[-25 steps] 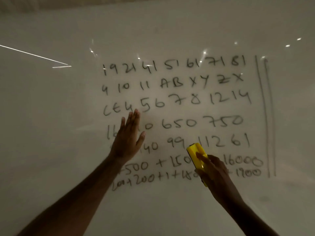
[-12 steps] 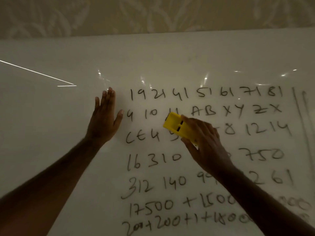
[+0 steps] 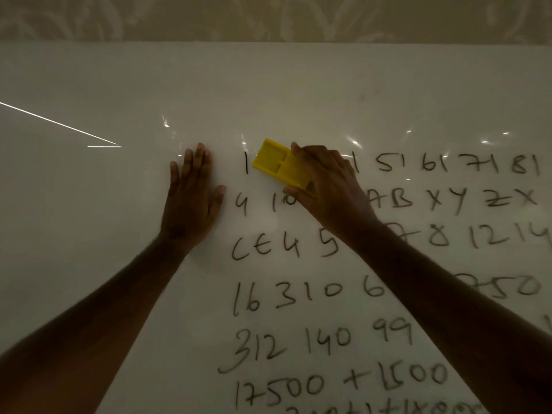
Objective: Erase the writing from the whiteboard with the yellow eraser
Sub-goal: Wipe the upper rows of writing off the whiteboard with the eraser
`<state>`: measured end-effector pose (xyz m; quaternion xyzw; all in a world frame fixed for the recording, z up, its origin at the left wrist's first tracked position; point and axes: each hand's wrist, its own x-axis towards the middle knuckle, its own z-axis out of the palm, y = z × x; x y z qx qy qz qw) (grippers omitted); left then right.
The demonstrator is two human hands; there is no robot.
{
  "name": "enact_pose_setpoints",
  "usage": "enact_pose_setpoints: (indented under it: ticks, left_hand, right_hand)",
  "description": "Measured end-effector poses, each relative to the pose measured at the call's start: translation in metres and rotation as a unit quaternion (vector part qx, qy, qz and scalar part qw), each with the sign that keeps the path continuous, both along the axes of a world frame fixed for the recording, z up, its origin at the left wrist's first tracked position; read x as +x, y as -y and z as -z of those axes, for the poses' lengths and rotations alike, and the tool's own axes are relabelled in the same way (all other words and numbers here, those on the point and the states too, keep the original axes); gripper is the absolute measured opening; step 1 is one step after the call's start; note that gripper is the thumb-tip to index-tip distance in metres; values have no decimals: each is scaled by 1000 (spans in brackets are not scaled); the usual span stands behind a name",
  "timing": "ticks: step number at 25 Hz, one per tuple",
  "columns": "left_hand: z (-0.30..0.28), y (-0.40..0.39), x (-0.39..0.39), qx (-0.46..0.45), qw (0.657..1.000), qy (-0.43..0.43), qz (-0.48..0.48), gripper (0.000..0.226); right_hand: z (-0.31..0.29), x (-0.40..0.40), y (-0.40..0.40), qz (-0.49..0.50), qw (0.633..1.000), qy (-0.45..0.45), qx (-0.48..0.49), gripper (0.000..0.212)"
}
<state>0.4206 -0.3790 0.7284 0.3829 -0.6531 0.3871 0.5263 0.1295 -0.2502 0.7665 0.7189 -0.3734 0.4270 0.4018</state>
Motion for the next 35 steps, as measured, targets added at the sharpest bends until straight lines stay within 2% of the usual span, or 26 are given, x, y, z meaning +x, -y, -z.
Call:
enact_pose_setpoints:
  ticks: [5,9,14,18,23,26,32,35]
  left_hand:
    - [3,7,0,-35,999,-12,5,72]
    - [5,8,0,-51,999,-11,5,71]
    - [6,10,4,-59,998,-5,13,69]
    - [6,10,3,-52,999,-5,4,70]
    - [7,9,3,-60,998,-10,13,69]
    - [8,9,3,-66,998,-10,19,69]
    - [14,10,4,-66,997,-34,-4,71]
    - [14,9,3,-66,997,-32,-1,71]
  right_hand:
    - [-34,19,29,-22,998,13,-56,65]
    - [-33,42,49,-28,997,19,-70,63]
    - [3,38,48,-27,996,-48,-72,63]
    - [12,5,40,17,991,-106,-77,63]
    - [-39,17,42,15,995,-30,-89,64]
    - [-44,49,50,11,995,-23,-93,65]
    - [16,22,45,27,981,-146,-129,61]
    - [4,0,41,63,979,-152,-124,62]
